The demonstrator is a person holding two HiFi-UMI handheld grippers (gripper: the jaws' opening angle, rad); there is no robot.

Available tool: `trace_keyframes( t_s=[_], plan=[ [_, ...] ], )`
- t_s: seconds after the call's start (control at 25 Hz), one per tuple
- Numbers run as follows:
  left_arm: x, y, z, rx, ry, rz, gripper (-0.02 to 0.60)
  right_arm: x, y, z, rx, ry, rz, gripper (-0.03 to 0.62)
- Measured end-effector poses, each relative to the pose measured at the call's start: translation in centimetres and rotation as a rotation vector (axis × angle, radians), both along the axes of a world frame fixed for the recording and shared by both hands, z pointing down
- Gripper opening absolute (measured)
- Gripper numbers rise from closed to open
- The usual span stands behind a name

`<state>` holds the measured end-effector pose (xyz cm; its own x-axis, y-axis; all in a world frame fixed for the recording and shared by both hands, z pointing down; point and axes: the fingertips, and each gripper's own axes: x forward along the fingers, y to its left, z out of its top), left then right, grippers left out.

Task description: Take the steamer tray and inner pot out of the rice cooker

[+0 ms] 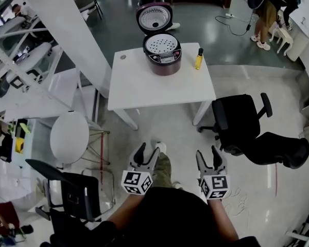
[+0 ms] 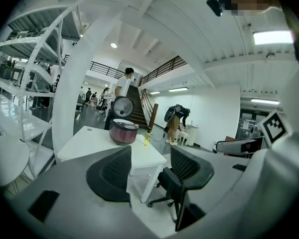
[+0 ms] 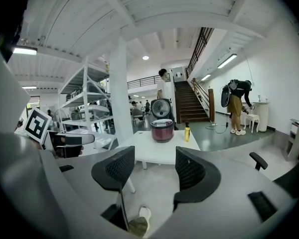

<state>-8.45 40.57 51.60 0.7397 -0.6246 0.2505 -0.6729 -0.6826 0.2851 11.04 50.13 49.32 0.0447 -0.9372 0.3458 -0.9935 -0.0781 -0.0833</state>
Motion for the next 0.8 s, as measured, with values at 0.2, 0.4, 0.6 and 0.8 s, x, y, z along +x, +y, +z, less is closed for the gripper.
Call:
trace_keyframes(
  t_s=[0.2, 0.4, 0.6, 0.8],
  plan=[
    [1.1, -7.3, -0.1, 0.024, 0.01, -0.01, 0.225, 0.9, -7.7, 0.2, -0.003, 0.017, -0.039, 0.224],
    [1.2, -15.3, -0.6, -0.002, 0.078, -0.048, 0.225, 0.8, -16.2, 0.7, -0.05, 0.085, -0.112, 0.224],
    [2.8, -22.2, -2.2, 0.1, 0.057, -0.033, 0.225, 2.9, -22.9, -0.9, -0.052, 0.201, -0.113, 0.224],
    [3.4, -27.6, -3.7, 0.117, 0.073, -0.023, 0.225, 4.0, -28.3, -1.8, -0.06, 0.185, -0.084, 0.224]
  ],
)
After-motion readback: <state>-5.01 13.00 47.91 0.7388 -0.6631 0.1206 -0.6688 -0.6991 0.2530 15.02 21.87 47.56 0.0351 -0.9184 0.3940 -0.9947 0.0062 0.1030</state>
